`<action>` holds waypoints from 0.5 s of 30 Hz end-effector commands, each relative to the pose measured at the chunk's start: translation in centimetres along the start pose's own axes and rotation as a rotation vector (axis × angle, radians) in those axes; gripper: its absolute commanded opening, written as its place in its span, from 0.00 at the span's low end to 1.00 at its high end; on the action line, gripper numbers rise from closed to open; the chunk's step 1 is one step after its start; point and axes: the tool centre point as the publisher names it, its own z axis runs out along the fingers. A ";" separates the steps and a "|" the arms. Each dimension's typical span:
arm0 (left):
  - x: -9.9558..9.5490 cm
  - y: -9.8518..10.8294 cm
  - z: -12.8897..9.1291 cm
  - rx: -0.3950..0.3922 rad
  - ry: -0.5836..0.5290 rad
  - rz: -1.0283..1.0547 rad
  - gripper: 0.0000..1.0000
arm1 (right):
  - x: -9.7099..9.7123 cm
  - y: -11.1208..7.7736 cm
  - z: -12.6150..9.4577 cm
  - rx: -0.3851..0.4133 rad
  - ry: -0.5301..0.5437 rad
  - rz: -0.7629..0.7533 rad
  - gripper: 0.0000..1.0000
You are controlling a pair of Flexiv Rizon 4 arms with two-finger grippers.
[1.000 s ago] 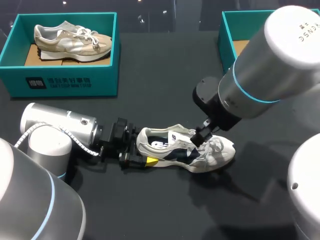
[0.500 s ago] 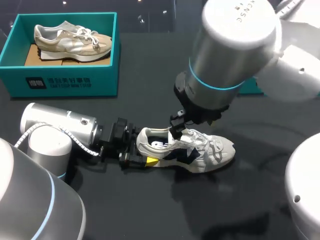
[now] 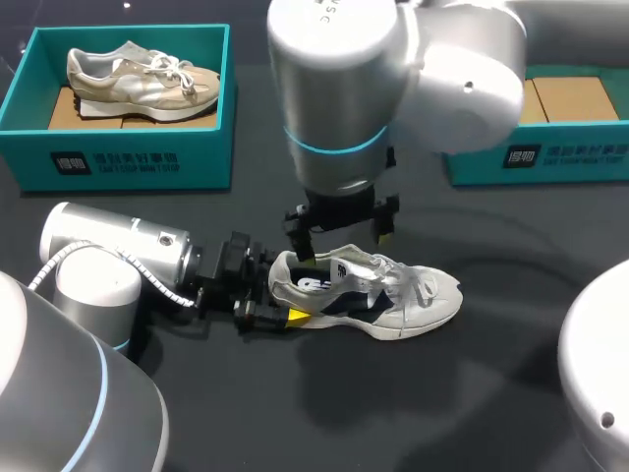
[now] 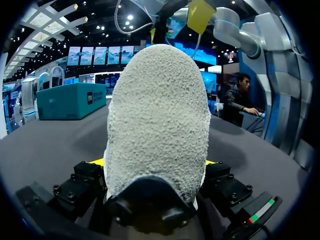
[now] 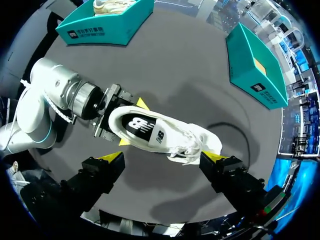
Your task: Take the shoe out of the shoebox, open the shoe tongue, remove and reinsert the insole, then place the shoe into the shoebox
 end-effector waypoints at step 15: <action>0.0 0.0 0.3 -0.002 0.000 0.000 0.00 | 0.8 -0.1 2.9 0.058 -0.196 0.092 1.00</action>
